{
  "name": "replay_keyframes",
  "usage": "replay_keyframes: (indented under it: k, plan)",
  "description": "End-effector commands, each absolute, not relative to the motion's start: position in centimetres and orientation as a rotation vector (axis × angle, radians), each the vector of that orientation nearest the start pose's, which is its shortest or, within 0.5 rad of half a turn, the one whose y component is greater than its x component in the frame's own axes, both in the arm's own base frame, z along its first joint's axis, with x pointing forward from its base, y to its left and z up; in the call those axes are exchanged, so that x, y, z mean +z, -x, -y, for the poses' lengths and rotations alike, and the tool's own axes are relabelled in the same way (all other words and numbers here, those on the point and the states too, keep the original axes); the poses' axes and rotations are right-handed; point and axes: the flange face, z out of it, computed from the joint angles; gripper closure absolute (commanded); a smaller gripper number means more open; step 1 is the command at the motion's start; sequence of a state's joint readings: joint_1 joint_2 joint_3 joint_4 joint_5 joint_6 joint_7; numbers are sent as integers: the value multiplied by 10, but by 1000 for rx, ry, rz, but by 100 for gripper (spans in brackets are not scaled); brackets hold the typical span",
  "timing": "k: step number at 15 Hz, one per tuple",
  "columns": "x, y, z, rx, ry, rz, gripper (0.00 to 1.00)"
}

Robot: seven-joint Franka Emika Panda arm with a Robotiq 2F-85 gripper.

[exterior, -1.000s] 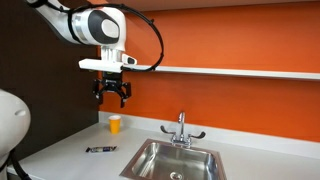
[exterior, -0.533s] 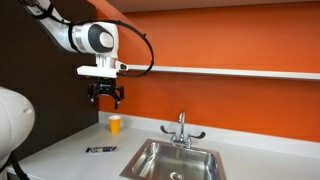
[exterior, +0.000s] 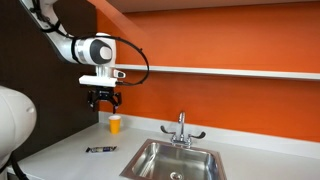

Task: Put the snack bar in the sink

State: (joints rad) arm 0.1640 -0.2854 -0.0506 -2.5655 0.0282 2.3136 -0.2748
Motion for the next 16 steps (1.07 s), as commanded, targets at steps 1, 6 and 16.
replay_keyframes:
  k: [1, 6, 16]
  plan:
    - [352, -445, -66, -49, 3017, 650, 0]
    - [327, -460, -83, 5, 3007, 715, 0]
    - [267, -496, -84, -37, 3000, 702, 0]
